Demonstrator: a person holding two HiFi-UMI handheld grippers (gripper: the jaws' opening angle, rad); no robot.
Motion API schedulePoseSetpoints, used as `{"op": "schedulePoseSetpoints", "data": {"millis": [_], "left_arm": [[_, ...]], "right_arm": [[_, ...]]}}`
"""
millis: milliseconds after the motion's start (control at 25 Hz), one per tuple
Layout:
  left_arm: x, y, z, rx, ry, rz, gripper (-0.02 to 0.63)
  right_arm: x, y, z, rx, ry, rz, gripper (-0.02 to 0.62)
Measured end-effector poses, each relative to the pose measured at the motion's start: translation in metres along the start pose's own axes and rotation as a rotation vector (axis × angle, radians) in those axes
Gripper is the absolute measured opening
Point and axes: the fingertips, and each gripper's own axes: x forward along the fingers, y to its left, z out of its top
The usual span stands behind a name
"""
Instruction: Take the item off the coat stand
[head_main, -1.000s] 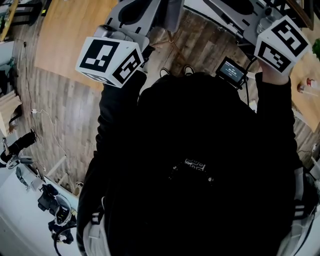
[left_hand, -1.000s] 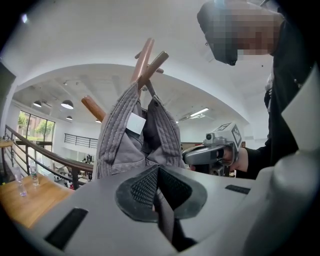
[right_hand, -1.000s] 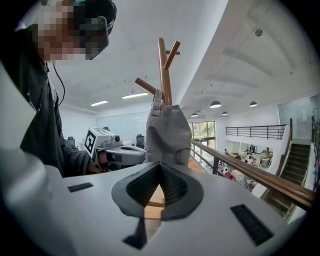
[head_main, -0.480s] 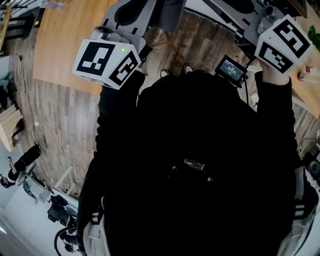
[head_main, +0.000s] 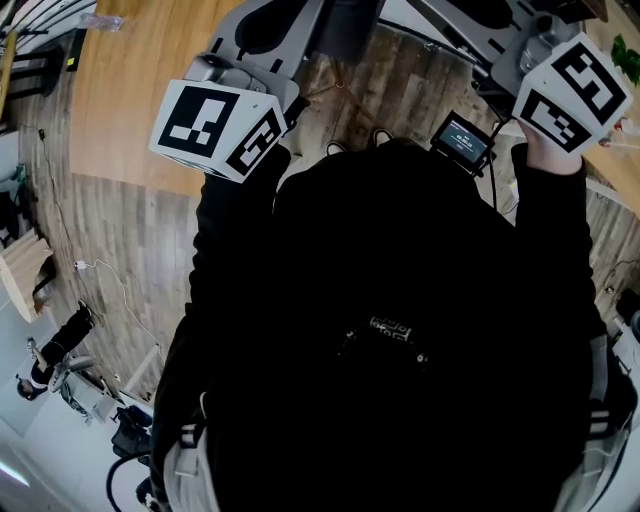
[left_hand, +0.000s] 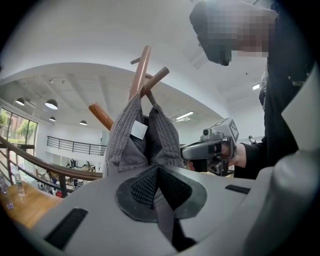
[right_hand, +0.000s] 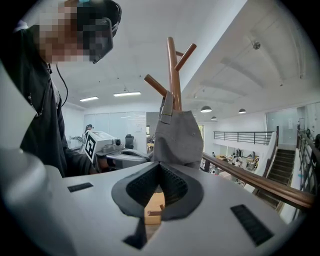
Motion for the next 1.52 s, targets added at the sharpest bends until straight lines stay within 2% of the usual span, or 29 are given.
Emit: {"op": "schedulePoseSetpoints", "data": {"millis": [200,360,640,800,840,880,960,1040,1200,1360,1440,1520], "left_arm": [[0.0,-0.006,0.005,0.015,-0.008,-0.039,0.003],[-0.007,-0.007,0.008,0.018,-0.015,-0.042,0.004],[-0.008,0.019,0.032,0.01,-0.039,0.003,0.005],[-0.016,0.03,0.02,-0.001,-0.05,0.061,0.003],[-0.015,0.03,0.016,-0.002,-0.054,0.065,0.022],[-0.013,0.031,0.014,-0.003,-0.056,0.063,0.121],[-0.008,0.033,0.015,-0.002,-0.058,0.06,0.177],[-0.006,0.035,0.018,-0.005,-0.062,0.065,0.187],[-0.014,0.037,0.027,-0.008,-0.09,0.08,0.196],[-0.027,0.017,0.044,0.068,-0.137,0.043,0.196],[-0.035,0.016,0.048,0.107,-0.146,0.076,0.196],[-0.04,0.026,0.046,0.093,-0.148,0.127,0.196]], "right_arm": [[-0.009,0.002,0.006,0.003,-0.009,-0.034,0.017],[-0.017,0.007,0.01,-0.005,-0.016,-0.06,0.017],[-0.019,-0.005,0.038,0.002,-0.047,-0.127,0.017],[-0.024,0.001,0.032,0.029,-0.089,-0.179,0.017],[-0.024,0.002,0.029,0.03,-0.094,-0.181,0.046],[-0.023,0.003,0.028,0.028,-0.095,-0.176,0.107],[-0.021,0.003,0.028,0.024,-0.103,-0.155,0.165],[-0.019,0.004,0.031,0.022,-0.111,-0.136,0.215],[-0.014,0.011,0.035,0.02,-0.102,-0.104,0.261],[-0.018,0.023,0.047,0.036,-0.121,-0.053,0.287],[-0.02,0.027,0.052,0.057,-0.135,-0.025,0.297],[-0.022,0.025,0.051,0.071,-0.135,-0.025,0.302]]}}
